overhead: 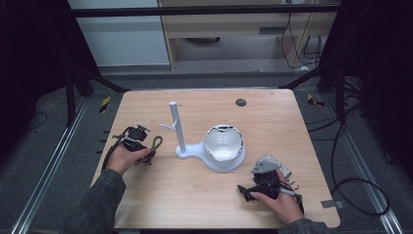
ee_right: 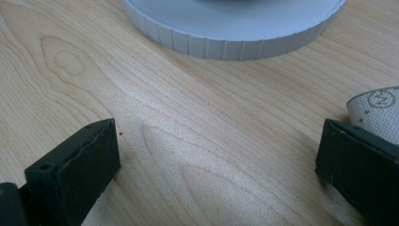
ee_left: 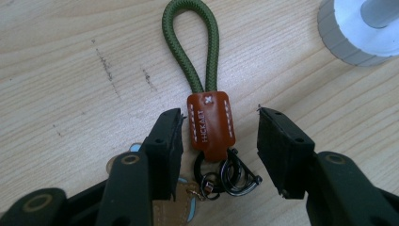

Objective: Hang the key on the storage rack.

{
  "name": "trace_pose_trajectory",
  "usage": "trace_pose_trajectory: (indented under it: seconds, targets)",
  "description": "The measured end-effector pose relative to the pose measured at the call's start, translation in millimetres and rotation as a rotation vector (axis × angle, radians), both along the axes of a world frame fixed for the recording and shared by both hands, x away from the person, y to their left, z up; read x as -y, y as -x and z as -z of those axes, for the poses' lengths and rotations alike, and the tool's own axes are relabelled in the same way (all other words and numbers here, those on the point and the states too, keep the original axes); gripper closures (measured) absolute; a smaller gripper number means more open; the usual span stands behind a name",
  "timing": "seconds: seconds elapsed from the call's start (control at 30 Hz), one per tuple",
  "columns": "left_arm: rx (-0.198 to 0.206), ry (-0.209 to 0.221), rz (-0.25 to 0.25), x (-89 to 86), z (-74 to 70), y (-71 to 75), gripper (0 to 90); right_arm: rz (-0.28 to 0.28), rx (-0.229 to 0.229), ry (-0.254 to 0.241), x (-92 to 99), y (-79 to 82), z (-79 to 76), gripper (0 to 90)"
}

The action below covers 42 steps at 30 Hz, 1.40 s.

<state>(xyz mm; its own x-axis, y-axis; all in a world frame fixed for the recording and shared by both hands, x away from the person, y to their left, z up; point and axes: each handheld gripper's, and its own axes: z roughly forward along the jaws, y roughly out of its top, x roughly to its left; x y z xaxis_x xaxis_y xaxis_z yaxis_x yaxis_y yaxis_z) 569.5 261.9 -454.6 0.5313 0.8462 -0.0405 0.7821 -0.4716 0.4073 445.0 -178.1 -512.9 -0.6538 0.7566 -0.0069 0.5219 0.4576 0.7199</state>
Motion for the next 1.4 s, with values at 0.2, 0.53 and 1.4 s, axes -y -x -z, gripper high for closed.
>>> trace_pose_trajectory:
  seconds: [0.2,0.53,1.4]
  targets:
    - [-0.002,-0.012,-0.004,0.9,3.7,-2.5,52.9,0.001,-0.003,-0.002,0.0,0.3,-0.2,0.2]
    - [-0.006,-0.016,-0.009,1.0,7.0,-3.8,55.0,-0.001,-0.002,-0.001,0.2,0.5,-0.2,0.2]
    - [0.002,-0.026,0.010,3.2,10.6,-3.7,65.3,-0.005,0.001,-0.002,0.5,0.6,0.0,0.2]
